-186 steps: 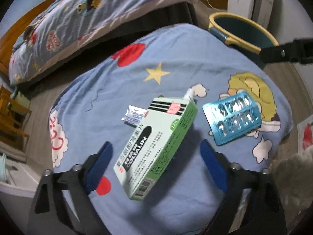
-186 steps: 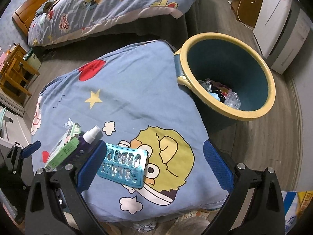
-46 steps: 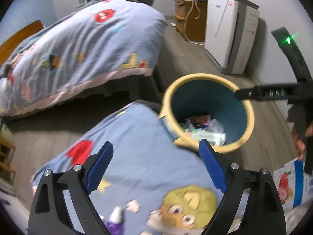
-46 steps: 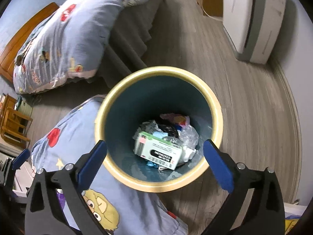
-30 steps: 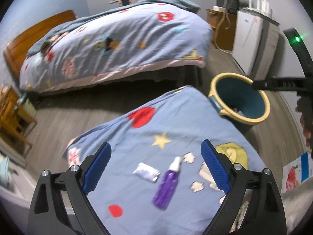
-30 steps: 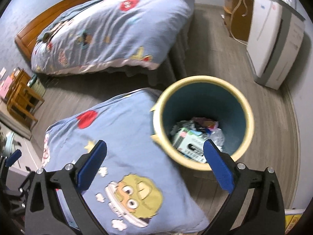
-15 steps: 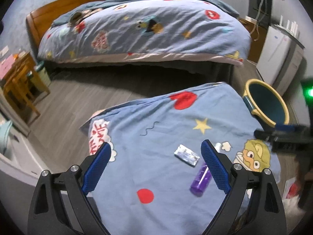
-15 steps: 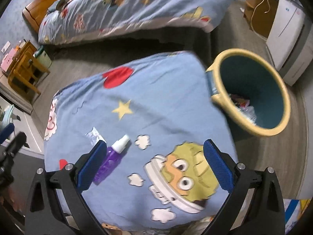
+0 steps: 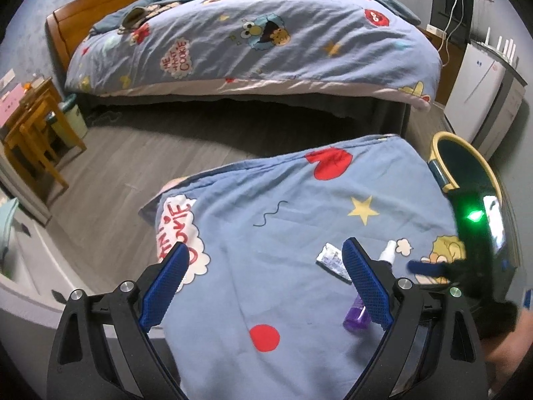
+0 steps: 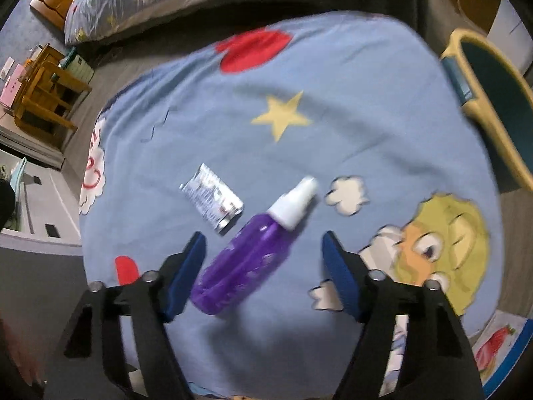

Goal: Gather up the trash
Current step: 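Grasp the purple spray bottle with the right gripper while the left grasps the silver wrapper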

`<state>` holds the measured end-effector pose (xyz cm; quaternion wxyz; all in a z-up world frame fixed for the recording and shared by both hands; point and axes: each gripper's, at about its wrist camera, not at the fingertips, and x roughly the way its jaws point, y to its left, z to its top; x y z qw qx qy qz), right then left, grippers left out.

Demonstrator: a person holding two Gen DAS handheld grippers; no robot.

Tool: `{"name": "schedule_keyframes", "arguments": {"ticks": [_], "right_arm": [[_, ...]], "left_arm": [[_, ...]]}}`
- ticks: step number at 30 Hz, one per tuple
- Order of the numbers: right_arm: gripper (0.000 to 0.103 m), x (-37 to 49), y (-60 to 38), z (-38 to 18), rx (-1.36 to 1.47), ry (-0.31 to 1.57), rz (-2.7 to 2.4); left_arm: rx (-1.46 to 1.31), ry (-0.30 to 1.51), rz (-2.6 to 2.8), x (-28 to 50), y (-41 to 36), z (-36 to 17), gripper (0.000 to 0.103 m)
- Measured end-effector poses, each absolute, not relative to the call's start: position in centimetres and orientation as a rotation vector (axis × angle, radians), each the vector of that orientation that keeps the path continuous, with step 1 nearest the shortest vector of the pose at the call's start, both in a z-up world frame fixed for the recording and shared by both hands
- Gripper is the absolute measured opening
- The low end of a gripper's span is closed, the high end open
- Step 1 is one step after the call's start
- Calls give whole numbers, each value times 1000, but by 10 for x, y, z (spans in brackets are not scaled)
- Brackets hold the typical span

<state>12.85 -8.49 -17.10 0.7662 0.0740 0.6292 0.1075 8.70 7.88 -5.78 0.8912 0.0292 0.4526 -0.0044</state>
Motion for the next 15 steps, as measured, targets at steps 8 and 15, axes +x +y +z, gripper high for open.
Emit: {"name": "schedule_keyframes", "arguments": {"ticks": [8,15], "right_arm": [[47,126,-70,-187,29,1400,276],[36,135,-100,-177,-41,1430,292]], "left_arm": [[54,970,-17,94,80,-66,92],[84,985,-13,99,70,-73,92]]}}
